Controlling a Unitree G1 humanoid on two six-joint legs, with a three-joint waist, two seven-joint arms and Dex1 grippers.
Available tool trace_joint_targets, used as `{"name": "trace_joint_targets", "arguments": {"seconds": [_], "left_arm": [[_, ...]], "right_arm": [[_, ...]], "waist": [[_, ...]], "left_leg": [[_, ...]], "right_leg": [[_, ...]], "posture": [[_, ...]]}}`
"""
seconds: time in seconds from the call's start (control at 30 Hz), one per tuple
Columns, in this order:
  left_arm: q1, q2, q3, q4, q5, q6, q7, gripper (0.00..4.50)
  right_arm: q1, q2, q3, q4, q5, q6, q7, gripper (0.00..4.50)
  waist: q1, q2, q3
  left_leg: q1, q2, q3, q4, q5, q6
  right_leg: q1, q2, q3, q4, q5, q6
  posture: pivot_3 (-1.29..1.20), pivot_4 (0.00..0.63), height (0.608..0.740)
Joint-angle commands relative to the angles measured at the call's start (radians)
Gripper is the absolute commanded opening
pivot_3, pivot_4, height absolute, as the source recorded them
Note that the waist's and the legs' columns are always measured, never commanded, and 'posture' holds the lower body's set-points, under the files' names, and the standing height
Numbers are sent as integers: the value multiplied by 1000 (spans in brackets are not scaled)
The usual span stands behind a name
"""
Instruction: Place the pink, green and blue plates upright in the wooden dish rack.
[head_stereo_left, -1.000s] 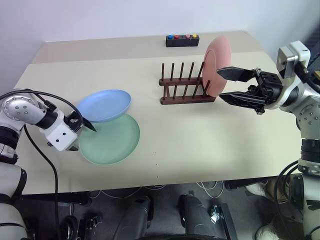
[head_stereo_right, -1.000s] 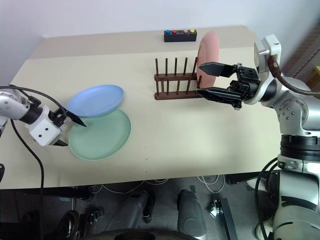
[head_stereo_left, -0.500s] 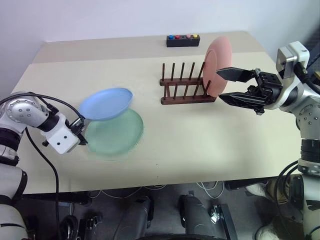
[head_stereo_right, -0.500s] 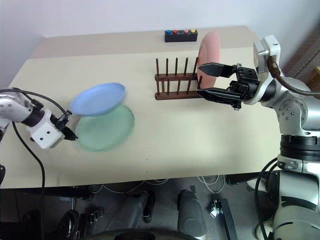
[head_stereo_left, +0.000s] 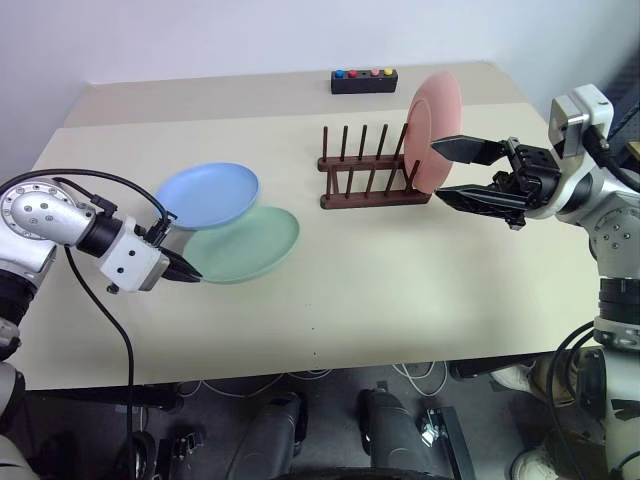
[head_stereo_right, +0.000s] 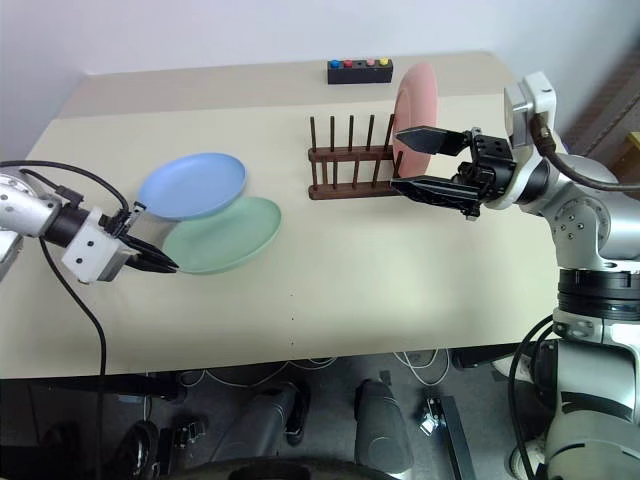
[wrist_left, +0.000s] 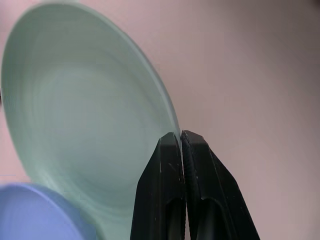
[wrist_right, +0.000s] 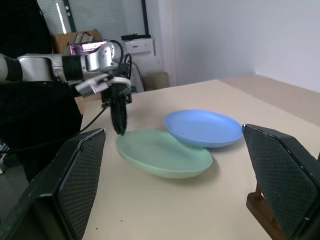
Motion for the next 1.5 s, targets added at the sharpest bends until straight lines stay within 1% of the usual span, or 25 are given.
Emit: {"name": "trace_joint_targets", "arguments": {"seconds": [0.03, 0.1, 0.17, 0.23, 0.33, 0.37, 0.5, 0.6, 0.67, 0.73, 0.83, 0.87, 1.0, 1.07, 1.13, 1.27, 1.37, 1.43, 1.5], "left_arm": [[26, 36, 89, -149, -156, 187, -4, 55], [48, 51, 129, -223, -210, 281, -4, 55], [68, 85, 170, -321, -286, 429, -4, 55], [72, 95, 221, -381, -341, 569, -4, 55], [59, 91, 304, -405, -429, 806, 6, 55], [63, 87, 334, -398, -440, 854, 6, 55], [79, 37, 440, -369, -420, 947, 55, 55], [65, -28, 524, -370, -450, 1045, 153, 55], [72, -74, 570, -373, -429, 1051, 198, 55], [99, -98, 597, -395, -398, 1043, 203, 55], [149, -109, 595, -428, -274, 918, 156, 55], [156, -111, 582, -423, -201, 830, 140, 55], [131, -129, 536, -348, 29, 545, 110, 55], [115, -134, 519, -308, 100, 454, 103, 55], [102, -138, 499, -257, 181, 298, 93, 55], [35, -146, 454, -153, 325, 7, 113, 55], [-38, -156, 417, -66, 428, -189, 163, 55], [-73, -153, 391, -19, 478, -289, 190, 55], [-112, -151, 372, 28, 539, -370, 236, 55]], "right_arm": [[-29, -4, -13, -5, 5, -16, 7, 4500], [-33, -4, -12, -1, 4, -17, 8, 4500], [-36, -8, -14, 5, 5, -17, 11, 4500], [-44, -8, -20, 13, 8, -17, 10, 4500], [-54, -6, -29, 27, 13, -18, 5, 4500], [-55, -7, -30, 30, 12, -20, 5, 4500], [-59, -7, -33, 33, 11, -24, 3, 4500], [-55, -5, -35, 24, 15, -24, -2, 4500], [-56, 0, -33, 16, 16, -27, -7, 4500], [-61, 2, -30, 16, 17, -27, -9, 4500], [-70, 3, -19, 19, 8, -35, -4, 4500], [-73, 4, -15, 15, 6, -37, -3, 4500], [-81, 13, -8, 5, 6, -41, -10, 4500], [-79, 17, -7, 3, 5, -43, -12, 4500], [-71, 16, -1, -6, -2, -48, -11, 4500], [-58, 19, 15, -45, -13, -52, -20, 4500], [-43, 29, 45, -97, -35, -68, -37, 4500], [-37, 37, 55, -124, -35, -64, -46, 4500], [-25, 43, 85, -142, -83, -112, -56, 4500]], "waist": [[0, 0, 0], [0, 0, 0], [0, 0, 0], [0, 0, 0], [-1, 0, 0], [-2, 0, 0], [0, 0, 0], [2, 0, 0], [3, 0, 0], [4, 0, 0], [1, 0, 0], [1, 0, 0], [6, 0, 0], [7, 0, 0], [7, 0, 0], [7, 0, 0], [7, 0, 0], [7, 0, 0], [6, 0, 0]], "left_leg": [[0, 0, 0, 0, 0, 0], [0, 0, 0, 0, 0, 0], [0, 0, 0, 0, 0, 0], [0, 0, 0, 0, 0, 0], [0, 0, 0, 0, 0, 0], [0, 0, 0, 0, 0, 0], [0, 1, 0, 0, 0, 0], [0, 1, 0, 0, 0, 0], [0, 1, 0, 0, 0, 0], [0, 1, 0, 0, 0, 0], [0, 1, 1, 0, 0, -1], [0, 1, 1, -1, 0, -1], [0, 2, 1, -1, 0, -1], [0, 2, 2, -1, 0, -1], [0, 2, 2, -1, 0, -1], [0, 2, 2, -1, 0, -1], [0, 2, 2, -1, 0, -1], [0, 2, 2, -1, 0, -1], [0, 1, 2, -1, 0, -1]], "right_leg": [[0, 0, 0, 0, 0, 0], [0, 0, 0, 0, 0, 0], [0, 0, 0, 0, 0, 0], [0, 0, 0, 0, 0, 0], [0, 1, 0, 0, 0, 0], [0, 1, 0, 0, 0, 0], [0, 1, 0, 0, 0, 0], [1, 1, 0, -1, 0, 0], [1, 1, 0, -1, 0, 0], [1, 1, 0, -1, 0, 0], [1, 0, 1, -1, 0, 0], [0, 0, 1, -1, 0, -1], [1, 0, 1, -2, 1, -2], [1, 0, 1, -3, 1, -2], [1, -1, 1, -3, 1, -2], [1, -1, 1, -3, 1, -2], [0, -1, 1, -3, 2, -2], [0, -1, 1, -3, 2, -2], [0, -1, 1, -3, 2, -1]], "posture": [[0, 150, 740], [0, 150, 740], [0, 150, 740], [0, 150, 740], [0, 150, 740], [0, 150, 740], [0, 150, 740], [0, 150, 740], [0, 150, 740], [0, 150, 740], [0, 150, 740], [0, 150, 740], [0, 150, 740], [0, 150, 740], [0, 150, 740], [0, 150, 740], [0, 150, 740], [0, 150, 740], [0, 150, 740]]}}
